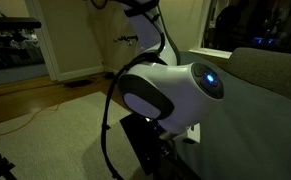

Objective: Close the zip

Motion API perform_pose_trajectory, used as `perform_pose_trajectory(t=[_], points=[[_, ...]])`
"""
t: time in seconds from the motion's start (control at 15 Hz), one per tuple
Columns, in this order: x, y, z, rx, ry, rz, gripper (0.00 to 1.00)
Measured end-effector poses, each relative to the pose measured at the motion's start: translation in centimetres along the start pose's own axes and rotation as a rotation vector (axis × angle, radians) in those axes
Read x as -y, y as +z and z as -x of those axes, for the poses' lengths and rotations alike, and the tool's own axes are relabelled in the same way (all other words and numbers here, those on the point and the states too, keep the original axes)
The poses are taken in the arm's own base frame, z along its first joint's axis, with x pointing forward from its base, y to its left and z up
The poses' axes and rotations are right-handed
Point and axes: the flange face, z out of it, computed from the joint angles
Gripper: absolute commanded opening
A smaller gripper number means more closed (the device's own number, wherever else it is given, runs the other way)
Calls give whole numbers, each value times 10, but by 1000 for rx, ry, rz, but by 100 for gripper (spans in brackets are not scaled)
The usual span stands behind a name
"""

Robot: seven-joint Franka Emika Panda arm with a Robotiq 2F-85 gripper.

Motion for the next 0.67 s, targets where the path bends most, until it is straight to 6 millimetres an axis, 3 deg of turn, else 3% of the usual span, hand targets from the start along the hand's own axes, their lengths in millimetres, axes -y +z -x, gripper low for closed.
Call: perform_pose_trajectory(t=[0.67], points=[[24,2,-4,39,-21,-46,100]])
